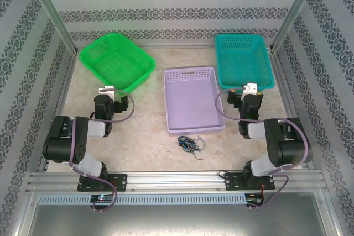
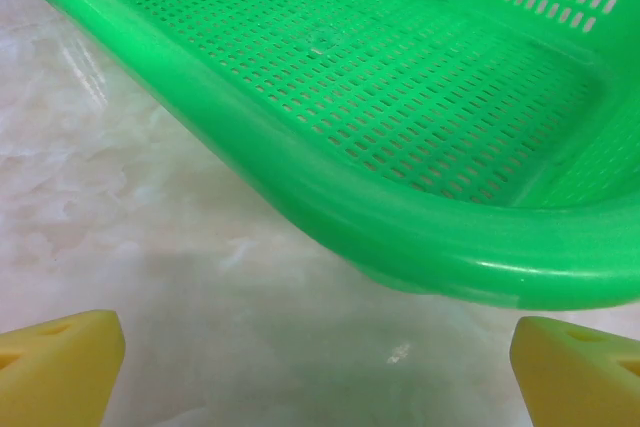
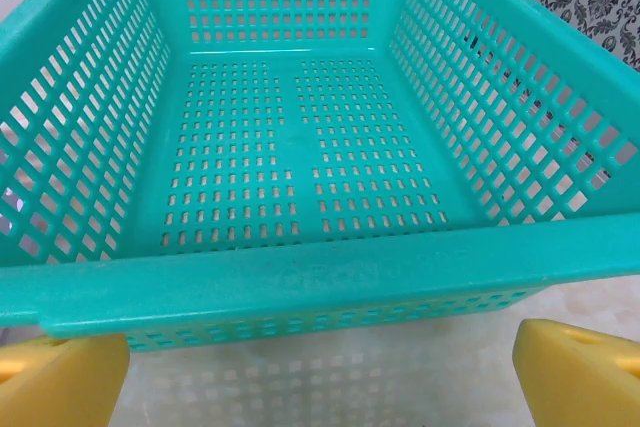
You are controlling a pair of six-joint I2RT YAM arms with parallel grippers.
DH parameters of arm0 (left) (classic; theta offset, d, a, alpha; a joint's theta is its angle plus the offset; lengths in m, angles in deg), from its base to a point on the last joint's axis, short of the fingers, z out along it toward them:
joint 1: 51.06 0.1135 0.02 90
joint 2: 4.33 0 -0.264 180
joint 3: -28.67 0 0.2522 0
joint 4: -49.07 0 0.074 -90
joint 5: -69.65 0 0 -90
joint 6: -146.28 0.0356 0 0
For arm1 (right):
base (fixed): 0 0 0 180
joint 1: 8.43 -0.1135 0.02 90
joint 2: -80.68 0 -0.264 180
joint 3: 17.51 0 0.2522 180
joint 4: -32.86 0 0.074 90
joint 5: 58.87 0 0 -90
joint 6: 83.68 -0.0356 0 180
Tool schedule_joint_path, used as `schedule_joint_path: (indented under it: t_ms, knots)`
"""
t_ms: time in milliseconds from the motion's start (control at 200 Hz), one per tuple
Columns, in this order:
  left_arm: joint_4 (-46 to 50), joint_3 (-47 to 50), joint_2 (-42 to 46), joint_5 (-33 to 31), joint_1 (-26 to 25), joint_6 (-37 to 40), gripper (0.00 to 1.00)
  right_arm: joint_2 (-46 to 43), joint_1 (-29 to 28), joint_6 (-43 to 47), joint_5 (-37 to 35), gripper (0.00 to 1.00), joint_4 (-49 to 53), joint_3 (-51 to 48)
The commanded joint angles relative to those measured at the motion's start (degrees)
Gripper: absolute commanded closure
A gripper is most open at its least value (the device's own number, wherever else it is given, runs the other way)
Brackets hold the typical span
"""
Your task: Untangle the cables
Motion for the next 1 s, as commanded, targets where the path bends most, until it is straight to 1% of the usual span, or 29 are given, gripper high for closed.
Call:
schedule_joint_path:
  t_ms: [0,724,789,809,814,844,889,904,929,954,994]
  knots:
    - [-1.57,-0.9,0.06,1.01,-0.08,0.83,0.0,0.44,-0.4,0.13,1.8,0.02,-2.01,0.6]
    - [-1.4,-1.09,0.14,1.2,-0.06,0.74,0.01,0.51,-0.42,0.07,1.82,0.02,-2.1,0.6]
    - [-2.7,-0.29,0.86,1.44,-0.15,1.34,0.0,-0.19,-0.48,0.18,1.66,0.02,-3.67,0.01]
    - [-2.87,0.28,1.94,1.92,-0.43,1.83,0.0,-1.4,-0.89,0.45,1.06,0.02,-4.51,-1.2]
    - [-2.84,0.39,2.59,1.95,-0.52,1.99,0.0,-1.81,-1.05,0.52,-0.1,0.02,-4.51,-1.49]
    - [0.11,0.44,6.38,-0.06,-1.61,2.31,0.0,-4.59,-2.8,1.64,-3.3,0.02,-2.18,-2.02]
    - [11.66,-2.35,12.7,-6.0,-2.77,1.14,0.0,-9.3,-6.0,3.78,-9.52,0.02,1.12,-1.94]
    - [16.48,-3.63,14.45,-6.96,-2.79,0.75,0.0,-10.55,-6.91,4.68,-10.85,0.02,2.05,-1.8]
    - [20.29,-4.2,17.24,-7.84,-2.8,0.67,0.0,-12.86,-8.63,6.08,-13.41,0.02,3.37,-1.53]
    - [21.84,-3.75,20.38,-8.07,-2.88,0.7,0.0,-14.99,-10.16,7.33,-15.33,0.02,3.78,-1.42]
    - [21.29,-2.15,25.83,-8.5,-3.11,0.1,0.0,-18.53,-11.92,8.43,-19.14,0.02,3.9,-1.16]
